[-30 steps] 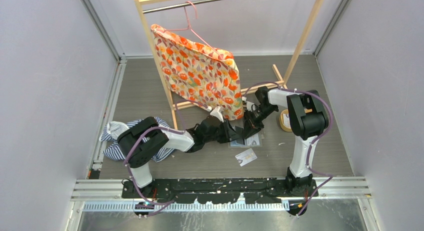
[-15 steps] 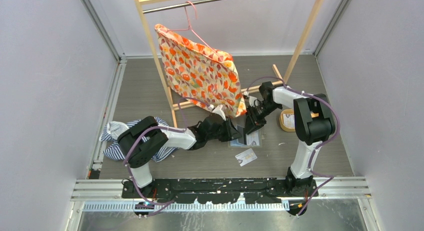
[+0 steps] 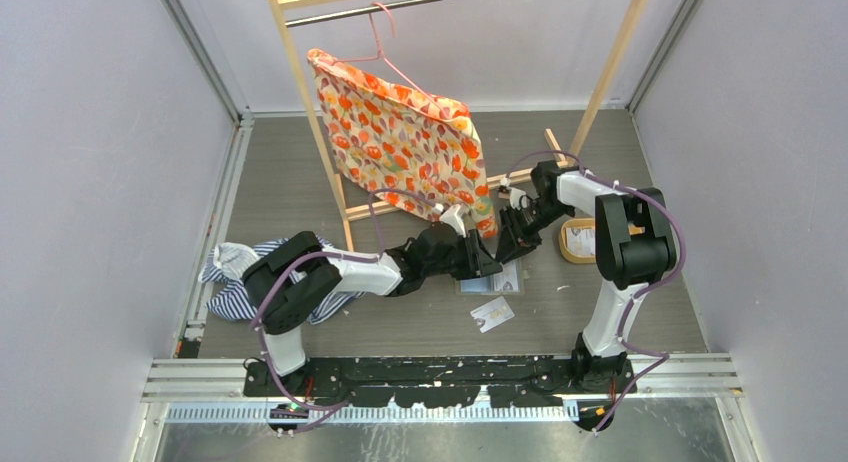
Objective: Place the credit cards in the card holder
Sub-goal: Turn over the card holder at the center of the board.
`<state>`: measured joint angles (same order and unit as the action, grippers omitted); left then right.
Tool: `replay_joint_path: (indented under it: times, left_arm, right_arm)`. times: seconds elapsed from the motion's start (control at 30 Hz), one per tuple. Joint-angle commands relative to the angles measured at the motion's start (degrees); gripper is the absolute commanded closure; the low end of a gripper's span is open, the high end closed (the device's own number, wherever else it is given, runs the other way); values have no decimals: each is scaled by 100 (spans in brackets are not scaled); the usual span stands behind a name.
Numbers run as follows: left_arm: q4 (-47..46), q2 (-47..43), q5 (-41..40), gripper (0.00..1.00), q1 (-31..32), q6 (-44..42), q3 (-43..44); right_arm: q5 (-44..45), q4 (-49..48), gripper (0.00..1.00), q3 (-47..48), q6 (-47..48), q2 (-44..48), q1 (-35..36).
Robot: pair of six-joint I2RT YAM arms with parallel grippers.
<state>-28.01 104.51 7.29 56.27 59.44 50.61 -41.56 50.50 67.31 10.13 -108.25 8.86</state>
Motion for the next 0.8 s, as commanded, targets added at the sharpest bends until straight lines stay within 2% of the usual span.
replay_joint_path:
  times: [0.0, 0.13, 0.37, 0.77]
  left_arm:
    - [-251, 228, 174, 57, 45, -48, 307]
    - [-360, 464, 300, 56, 81, -6, 499]
    - [-342, 884, 457, 50, 119, 44, 849]
    - [-504, 728, 536, 49, 236, -76, 869]
  right_arm:
    - [64, -66, 75, 107, -125, 157, -164]
    - [38, -63, 76, 82, -88, 495, -540]
    - [278, -109, 76, -5, 106, 1064, -806]
    - [20, 52, 76, -119, 519, 1451, -1065]
